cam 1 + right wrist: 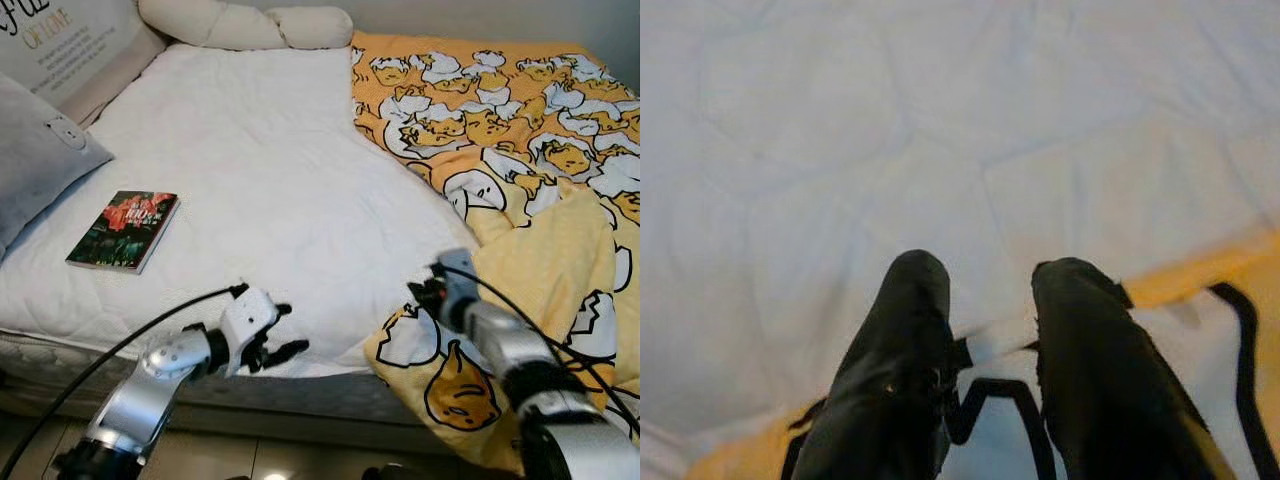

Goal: Clean up the room

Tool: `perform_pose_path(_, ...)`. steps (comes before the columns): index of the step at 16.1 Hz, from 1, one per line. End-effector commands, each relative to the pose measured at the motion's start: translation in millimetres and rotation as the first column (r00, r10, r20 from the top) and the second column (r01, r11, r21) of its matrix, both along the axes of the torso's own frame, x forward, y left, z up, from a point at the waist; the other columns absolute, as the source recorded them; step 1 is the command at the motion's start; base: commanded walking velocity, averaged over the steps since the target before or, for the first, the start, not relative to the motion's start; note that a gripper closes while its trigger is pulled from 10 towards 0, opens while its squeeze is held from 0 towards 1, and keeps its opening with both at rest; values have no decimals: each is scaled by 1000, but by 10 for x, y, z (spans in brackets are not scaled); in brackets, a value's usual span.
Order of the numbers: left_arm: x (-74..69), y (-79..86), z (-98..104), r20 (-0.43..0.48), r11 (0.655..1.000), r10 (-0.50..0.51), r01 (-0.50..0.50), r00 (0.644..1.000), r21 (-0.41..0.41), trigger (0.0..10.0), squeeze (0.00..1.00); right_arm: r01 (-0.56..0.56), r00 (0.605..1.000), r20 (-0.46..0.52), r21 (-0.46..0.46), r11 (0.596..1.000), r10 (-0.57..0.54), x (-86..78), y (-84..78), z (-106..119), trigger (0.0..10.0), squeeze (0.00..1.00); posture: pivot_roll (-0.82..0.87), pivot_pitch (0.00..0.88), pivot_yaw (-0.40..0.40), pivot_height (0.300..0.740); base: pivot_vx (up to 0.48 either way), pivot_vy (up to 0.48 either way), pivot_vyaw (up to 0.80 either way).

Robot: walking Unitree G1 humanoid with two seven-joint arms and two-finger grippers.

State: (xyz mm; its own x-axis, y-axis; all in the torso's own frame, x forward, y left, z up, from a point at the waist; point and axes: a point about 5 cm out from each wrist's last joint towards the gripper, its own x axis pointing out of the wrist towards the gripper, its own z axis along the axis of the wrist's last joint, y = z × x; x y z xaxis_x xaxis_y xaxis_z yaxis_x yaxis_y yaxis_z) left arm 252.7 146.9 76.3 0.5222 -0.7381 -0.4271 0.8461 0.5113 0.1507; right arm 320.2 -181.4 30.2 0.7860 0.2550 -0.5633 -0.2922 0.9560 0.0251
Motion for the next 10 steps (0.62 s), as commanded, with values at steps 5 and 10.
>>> perform_pose_path(5,36,25,31,15,1000,21,-21,1000,15,10000,0,28,998,-50,-110,993,-34,30,10,-51,10000,1000,31,0,-6,740,0,0,0)
perform_pose_path(10,73,47,46,12,1000,27,-27,1000,10,10000,0,5,997,-78,-157,988,-18,52,43,-54,10000,1000,22,0,10,740,0,0,0)
